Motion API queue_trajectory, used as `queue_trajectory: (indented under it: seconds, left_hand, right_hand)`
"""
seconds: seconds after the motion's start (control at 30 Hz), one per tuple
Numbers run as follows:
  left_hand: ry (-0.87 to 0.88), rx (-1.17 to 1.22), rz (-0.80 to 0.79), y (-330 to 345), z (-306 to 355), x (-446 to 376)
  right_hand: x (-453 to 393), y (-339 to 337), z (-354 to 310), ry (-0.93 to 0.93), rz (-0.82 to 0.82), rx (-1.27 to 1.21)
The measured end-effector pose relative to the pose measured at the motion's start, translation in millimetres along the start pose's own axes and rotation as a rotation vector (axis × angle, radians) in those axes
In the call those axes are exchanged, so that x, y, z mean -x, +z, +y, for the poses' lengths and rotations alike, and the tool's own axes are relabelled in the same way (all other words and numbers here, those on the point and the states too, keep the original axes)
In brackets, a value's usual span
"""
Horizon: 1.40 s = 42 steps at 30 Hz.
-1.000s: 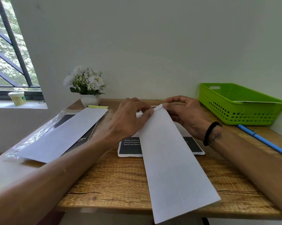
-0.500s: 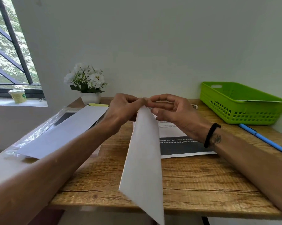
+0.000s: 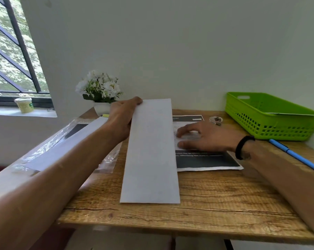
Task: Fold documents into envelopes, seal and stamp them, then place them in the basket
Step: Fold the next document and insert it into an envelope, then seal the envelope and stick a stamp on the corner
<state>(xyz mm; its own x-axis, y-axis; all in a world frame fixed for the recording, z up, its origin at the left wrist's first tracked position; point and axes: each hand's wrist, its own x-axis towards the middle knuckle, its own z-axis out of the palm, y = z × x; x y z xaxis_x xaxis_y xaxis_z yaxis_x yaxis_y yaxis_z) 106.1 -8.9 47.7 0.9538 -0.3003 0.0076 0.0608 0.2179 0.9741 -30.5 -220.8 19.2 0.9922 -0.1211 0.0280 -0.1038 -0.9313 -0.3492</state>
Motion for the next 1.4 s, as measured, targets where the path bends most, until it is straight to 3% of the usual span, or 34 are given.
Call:
queue_trajectory:
  seconds: [0.07,0.2,0.37,0.5,0.63,0.77,0.87,0.97,1.07,1.2,1.4]
  left_hand:
    - [-0.023,0.033,0.008,1,-2,1]
    - [-0.034,0.049,0.035,3,-6,-1]
    - [-0.02,0.041,0.092,1,-18,-7]
    - [0.012,0.037,0.123,-1,-23,-11]
    - [-0.006,0.05,0.09,-1,-24,-14]
    - [-0.03,0.005,-0.03,-1,-26,-17]
    - [0.099,-0.21,-0.112,-2,-33,-21]
    - [0.5,-0.711,-0.087,-5,-37,-21]
    - [0.712,-0.931,-0.261,-4,-39,-17]
    - [0.698,-1.193,-0.444,-2,-43,-11]
    - [0.589,-1.333,-0.529,0,-39,-4]
  right_hand:
    - [-3,16,-8,-0.078,-0.023,0.024]
    - [-14,40,-28,-0.177,0.125,0.065]
    - [-8,28,-37,-0.062,0.391,-0.335]
    - [-1,18,-38,0.018,0.219,-0.956]
    - [-1,21,-32,0.004,0.176,-0.996]
    - [-5,13,-23,0.059,0.221,-1.187]
    - [-6,3,-13,0.118,0.255,-1.229]
    - [-4,-4,-5,0.186,0.268,-1.197]
    - [-5,0,0,0.228,0.277,-1.098]
    - [-9,9,-1,0.261,0.325,-1.005]
    - [-9,7,-4,0.238,0.443,-0.914]
